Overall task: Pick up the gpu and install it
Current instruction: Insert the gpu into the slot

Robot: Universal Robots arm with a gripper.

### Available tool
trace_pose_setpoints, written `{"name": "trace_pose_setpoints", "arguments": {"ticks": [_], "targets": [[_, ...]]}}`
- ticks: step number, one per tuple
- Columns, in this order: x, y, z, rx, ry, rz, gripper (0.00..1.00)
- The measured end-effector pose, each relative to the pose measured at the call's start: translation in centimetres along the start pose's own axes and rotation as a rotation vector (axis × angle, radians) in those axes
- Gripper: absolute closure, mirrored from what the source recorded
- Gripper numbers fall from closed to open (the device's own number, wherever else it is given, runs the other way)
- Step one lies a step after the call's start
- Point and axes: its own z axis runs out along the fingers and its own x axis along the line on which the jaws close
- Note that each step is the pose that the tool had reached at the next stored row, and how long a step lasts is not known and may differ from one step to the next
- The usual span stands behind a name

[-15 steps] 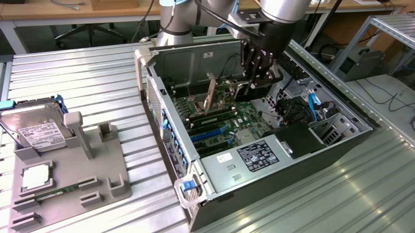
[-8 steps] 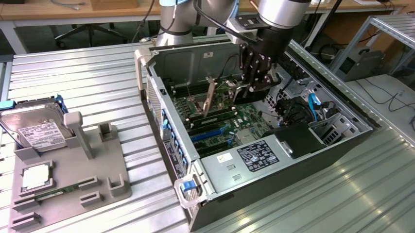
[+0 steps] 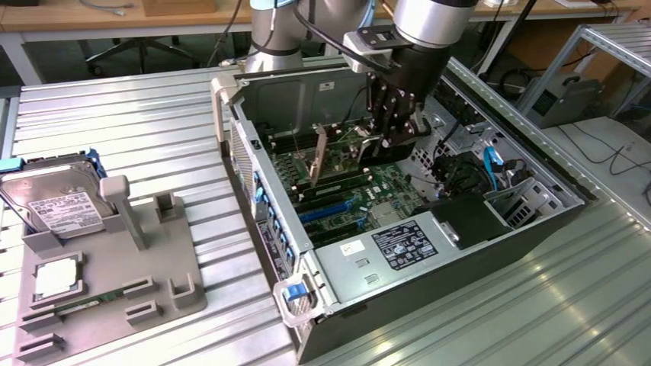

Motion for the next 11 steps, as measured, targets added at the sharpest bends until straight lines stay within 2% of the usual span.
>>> {"name": "trace_pose_setpoints", "arguments": {"ticks": [5, 11], "targets": [[0.1, 0.9, 0.01, 0.0, -0.0001, -0.001, 0.73], [0.4, 1.22, 0.3, -0.0002, -0.0002, -0.01, 0.73]]}}
